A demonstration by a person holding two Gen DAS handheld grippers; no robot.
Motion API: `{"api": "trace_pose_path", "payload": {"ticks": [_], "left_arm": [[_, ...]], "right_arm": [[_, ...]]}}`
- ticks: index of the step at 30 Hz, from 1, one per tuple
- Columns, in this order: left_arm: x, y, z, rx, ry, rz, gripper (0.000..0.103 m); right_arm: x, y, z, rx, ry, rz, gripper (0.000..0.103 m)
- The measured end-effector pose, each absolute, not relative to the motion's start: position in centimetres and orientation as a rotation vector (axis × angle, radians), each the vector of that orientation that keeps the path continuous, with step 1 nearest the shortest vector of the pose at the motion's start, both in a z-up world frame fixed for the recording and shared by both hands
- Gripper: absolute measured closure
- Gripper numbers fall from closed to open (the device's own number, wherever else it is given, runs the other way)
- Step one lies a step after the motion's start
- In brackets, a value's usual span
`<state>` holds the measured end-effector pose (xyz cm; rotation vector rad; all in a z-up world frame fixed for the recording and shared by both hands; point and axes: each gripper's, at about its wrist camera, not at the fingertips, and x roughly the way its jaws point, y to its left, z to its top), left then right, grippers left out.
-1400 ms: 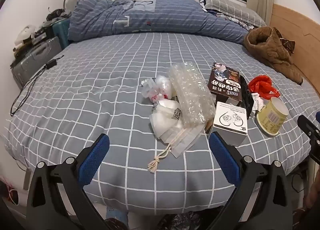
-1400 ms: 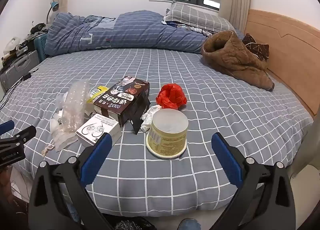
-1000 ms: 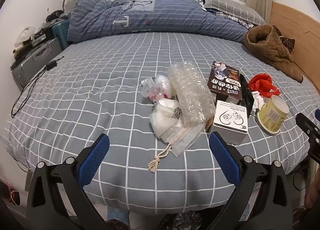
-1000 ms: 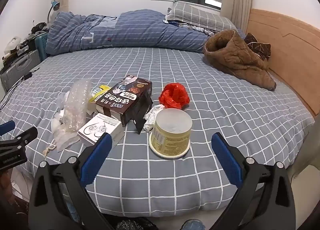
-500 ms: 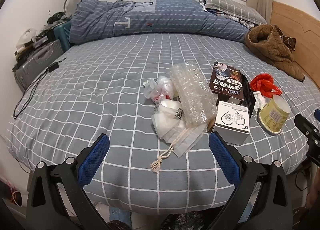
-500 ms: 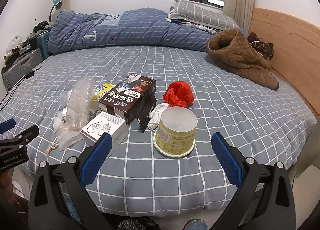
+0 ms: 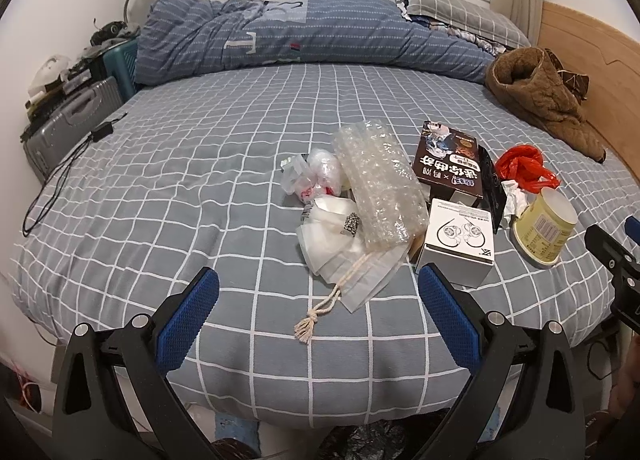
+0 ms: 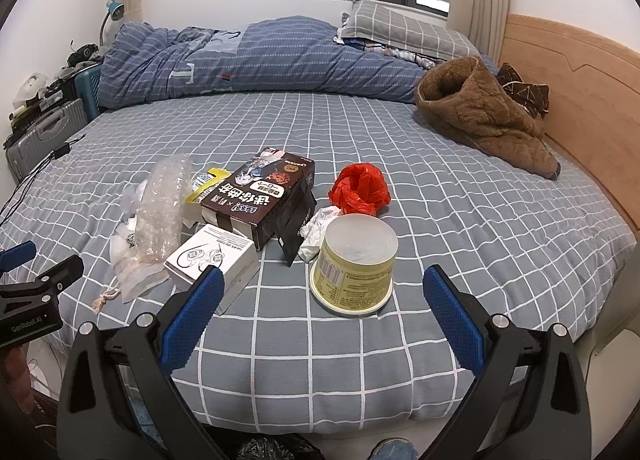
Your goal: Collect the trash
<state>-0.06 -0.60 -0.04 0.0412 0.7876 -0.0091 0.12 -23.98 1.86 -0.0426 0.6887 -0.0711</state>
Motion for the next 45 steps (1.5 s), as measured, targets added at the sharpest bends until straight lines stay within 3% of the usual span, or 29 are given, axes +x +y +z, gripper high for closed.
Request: {"api": "trace_pose_path", "payload": {"ticks": [45], "left_arm": [[0.24, -1.07, 0.08, 0.037, 0.795, -0.033, 0.006]], "right_arm": [[0.32, -24.84, 2.17, -0.028, 0.686, -0.080, 0.007]]}}
